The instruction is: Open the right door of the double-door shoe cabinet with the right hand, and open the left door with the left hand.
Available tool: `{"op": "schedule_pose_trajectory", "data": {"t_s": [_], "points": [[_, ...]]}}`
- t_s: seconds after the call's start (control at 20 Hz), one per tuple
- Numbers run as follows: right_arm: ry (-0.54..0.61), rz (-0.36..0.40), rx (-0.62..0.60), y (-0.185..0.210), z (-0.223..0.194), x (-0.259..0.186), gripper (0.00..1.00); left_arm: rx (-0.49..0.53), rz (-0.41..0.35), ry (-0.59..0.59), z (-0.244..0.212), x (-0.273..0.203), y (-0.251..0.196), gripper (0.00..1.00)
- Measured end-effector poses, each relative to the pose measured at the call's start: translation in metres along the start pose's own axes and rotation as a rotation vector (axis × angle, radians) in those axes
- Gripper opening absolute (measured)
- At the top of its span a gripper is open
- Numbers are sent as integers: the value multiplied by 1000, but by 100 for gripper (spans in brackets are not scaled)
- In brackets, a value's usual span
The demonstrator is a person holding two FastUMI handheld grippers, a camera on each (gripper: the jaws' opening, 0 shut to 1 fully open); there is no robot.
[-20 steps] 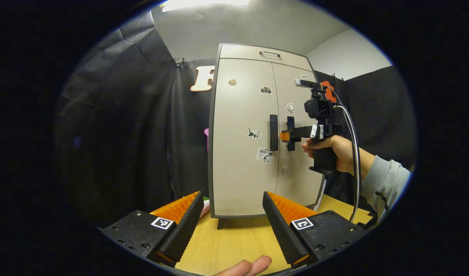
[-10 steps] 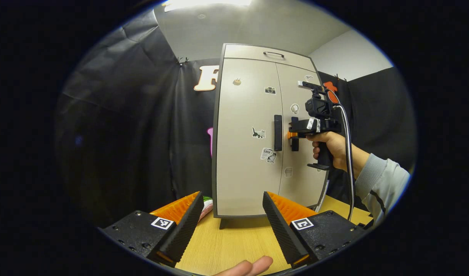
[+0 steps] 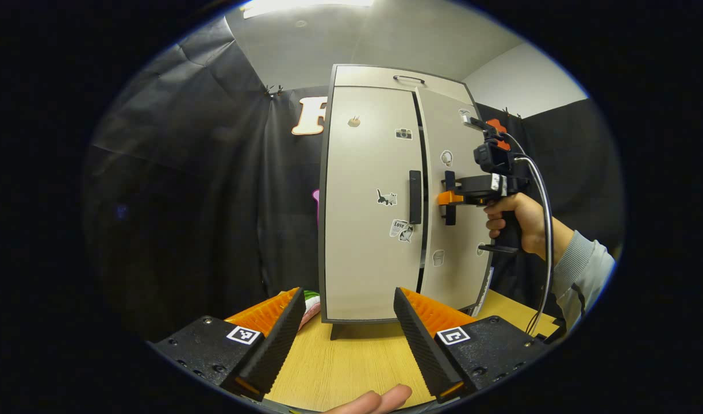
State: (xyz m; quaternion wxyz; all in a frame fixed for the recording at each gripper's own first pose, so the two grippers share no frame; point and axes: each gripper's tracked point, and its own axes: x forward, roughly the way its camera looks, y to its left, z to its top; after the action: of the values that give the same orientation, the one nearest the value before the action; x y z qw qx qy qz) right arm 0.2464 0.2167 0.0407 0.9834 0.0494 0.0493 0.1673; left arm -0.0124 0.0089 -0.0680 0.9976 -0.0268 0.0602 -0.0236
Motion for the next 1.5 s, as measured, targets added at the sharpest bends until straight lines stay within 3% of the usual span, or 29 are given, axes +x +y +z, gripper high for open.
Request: {"op": "schedule_pose_trajectory", "data": {"t_s": [0.15,0.7,1.2,1.5], "points": [[5,41,-1,-1,2,-7,17,-12,-9,12,-1,-5,-7,96],[17,56,-21,-15,4,-32,17,15,-9,3,5,-18,-22,96],[14,49,-13,-34,5,-54,17,23,15,-4,8,-23,-24,96],[20,17,4,-50,4,-67,16,19,-38,-1,5,-25,-46,96]]}}
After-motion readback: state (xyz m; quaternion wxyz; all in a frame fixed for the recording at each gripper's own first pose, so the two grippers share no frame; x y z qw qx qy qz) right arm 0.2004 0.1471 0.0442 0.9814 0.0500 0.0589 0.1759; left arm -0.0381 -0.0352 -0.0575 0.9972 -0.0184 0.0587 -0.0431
